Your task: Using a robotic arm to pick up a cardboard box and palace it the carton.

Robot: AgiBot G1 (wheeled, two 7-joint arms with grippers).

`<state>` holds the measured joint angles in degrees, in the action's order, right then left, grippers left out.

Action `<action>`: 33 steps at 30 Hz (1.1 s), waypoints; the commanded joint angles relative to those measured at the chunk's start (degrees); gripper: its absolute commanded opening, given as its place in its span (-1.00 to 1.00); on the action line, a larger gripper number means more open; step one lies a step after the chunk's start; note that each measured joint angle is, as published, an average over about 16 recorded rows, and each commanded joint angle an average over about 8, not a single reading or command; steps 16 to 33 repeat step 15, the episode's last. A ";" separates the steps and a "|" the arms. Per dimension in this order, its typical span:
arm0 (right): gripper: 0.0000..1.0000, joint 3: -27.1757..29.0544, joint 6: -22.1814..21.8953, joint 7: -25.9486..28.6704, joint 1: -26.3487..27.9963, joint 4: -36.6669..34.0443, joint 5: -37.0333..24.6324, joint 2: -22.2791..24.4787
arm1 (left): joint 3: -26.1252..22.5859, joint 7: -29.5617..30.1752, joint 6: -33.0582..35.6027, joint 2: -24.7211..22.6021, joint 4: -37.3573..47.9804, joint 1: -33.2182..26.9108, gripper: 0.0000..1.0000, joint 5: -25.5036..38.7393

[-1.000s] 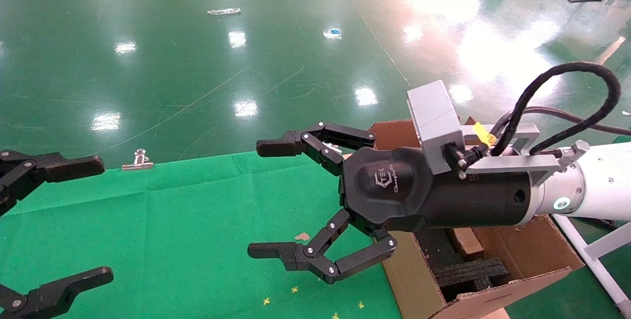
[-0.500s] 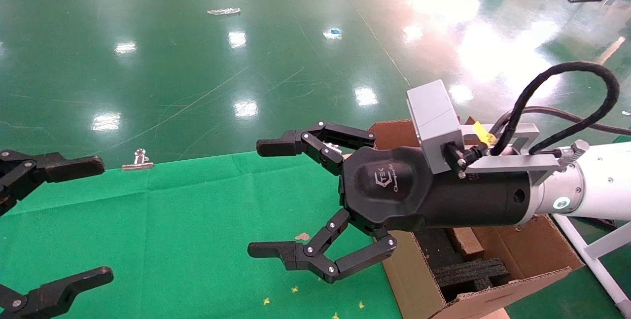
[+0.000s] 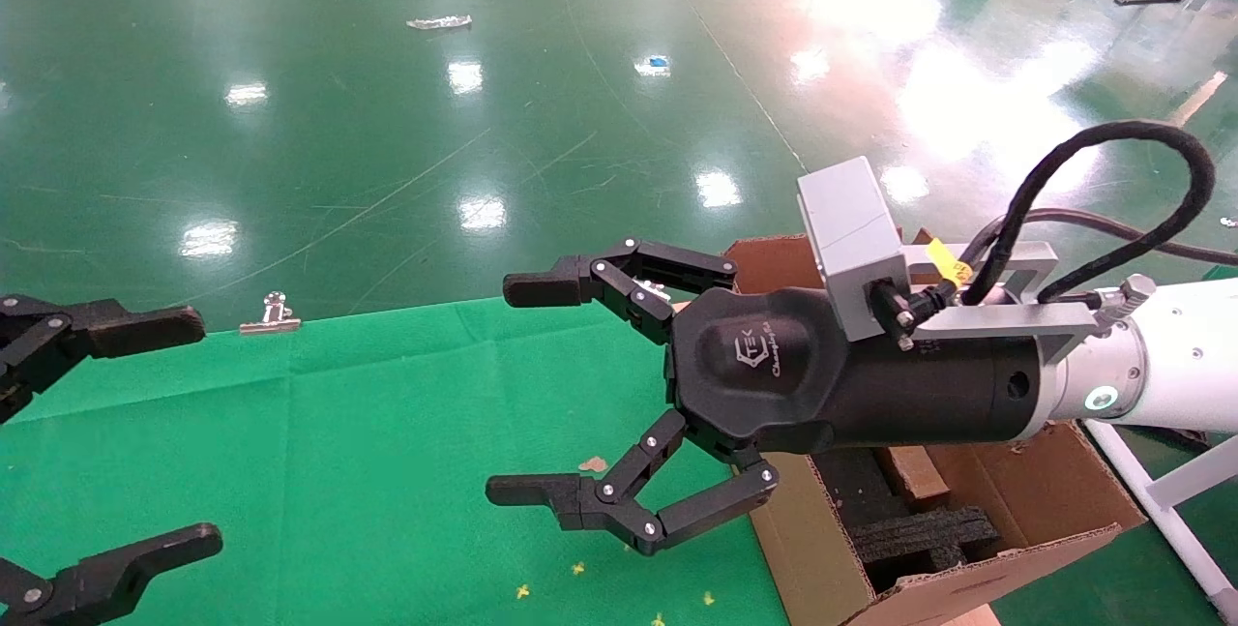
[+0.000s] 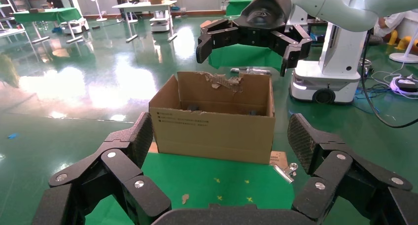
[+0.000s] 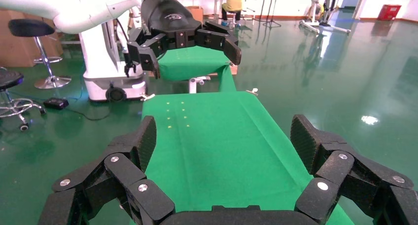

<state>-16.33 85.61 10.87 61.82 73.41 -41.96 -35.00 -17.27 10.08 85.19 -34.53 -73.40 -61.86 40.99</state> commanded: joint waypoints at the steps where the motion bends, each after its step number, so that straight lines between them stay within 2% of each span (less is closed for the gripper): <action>1: 1.00 -0.01 0.00 0.00 0.01 0.00 0.00 0.00 | 0.00 0.00 0.00 0.00 0.00 0.00 1.00 0.00; 33: 1.00 -0.01 0.00 0.00 0.01 0.00 0.00 0.00 | 0.00 0.00 0.00 0.00 0.00 0.00 1.00 0.00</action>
